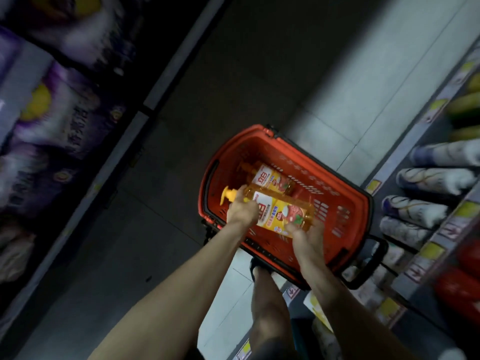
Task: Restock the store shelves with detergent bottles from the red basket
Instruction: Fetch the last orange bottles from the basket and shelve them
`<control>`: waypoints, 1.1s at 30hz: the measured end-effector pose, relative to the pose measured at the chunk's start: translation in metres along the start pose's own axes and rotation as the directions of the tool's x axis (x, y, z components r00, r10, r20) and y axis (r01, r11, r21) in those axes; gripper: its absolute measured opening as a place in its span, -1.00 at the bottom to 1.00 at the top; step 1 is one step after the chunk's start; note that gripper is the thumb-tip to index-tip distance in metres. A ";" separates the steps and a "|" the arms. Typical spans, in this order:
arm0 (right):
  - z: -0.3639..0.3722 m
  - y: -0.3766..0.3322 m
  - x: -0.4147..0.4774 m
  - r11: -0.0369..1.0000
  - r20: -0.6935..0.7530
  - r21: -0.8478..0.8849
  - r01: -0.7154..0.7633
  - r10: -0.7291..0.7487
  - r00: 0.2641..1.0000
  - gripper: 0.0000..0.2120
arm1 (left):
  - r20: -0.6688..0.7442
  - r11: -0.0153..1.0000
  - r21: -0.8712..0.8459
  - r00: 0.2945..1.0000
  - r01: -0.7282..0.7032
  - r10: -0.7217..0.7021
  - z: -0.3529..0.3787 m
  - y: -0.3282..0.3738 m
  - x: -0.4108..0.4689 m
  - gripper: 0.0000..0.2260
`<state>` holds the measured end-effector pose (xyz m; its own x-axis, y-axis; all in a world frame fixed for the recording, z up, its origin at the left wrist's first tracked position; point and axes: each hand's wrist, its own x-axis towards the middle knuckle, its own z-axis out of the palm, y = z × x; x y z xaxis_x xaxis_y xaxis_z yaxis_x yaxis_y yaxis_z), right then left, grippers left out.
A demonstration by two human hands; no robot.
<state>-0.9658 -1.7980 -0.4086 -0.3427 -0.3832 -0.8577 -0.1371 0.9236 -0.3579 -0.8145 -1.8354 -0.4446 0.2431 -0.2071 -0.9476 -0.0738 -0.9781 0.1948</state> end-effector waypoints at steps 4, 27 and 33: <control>-0.033 -0.022 -0.060 0.985 -0.001 -0.041 0.166 -0.166 0.986 -0.17 | 0.021 0.999 -0.048 1.000 -0.014 0.015 -0.024 0.013 -0.077 -0.21; -0.157 -0.193 -0.313 0.633 0.343 0.161 0.757 -0.755 0.559 -0.14 | -0.264 0.712 -0.452 0.844 -0.537 0.468 -0.157 0.046 -0.421 -0.42; -0.148 -0.216 -0.342 0.637 0.451 0.215 0.740 -0.737 0.504 -0.23 | -0.406 0.653 -0.334 0.729 -0.679 0.551 -0.192 0.030 -0.464 -0.43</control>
<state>-0.9564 -1.8652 0.0166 0.3474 -0.8760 -0.3345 -0.1411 0.3038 -0.9422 -0.7436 -1.7730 0.0494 0.5291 -0.6990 -0.4811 0.1099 -0.5058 0.8556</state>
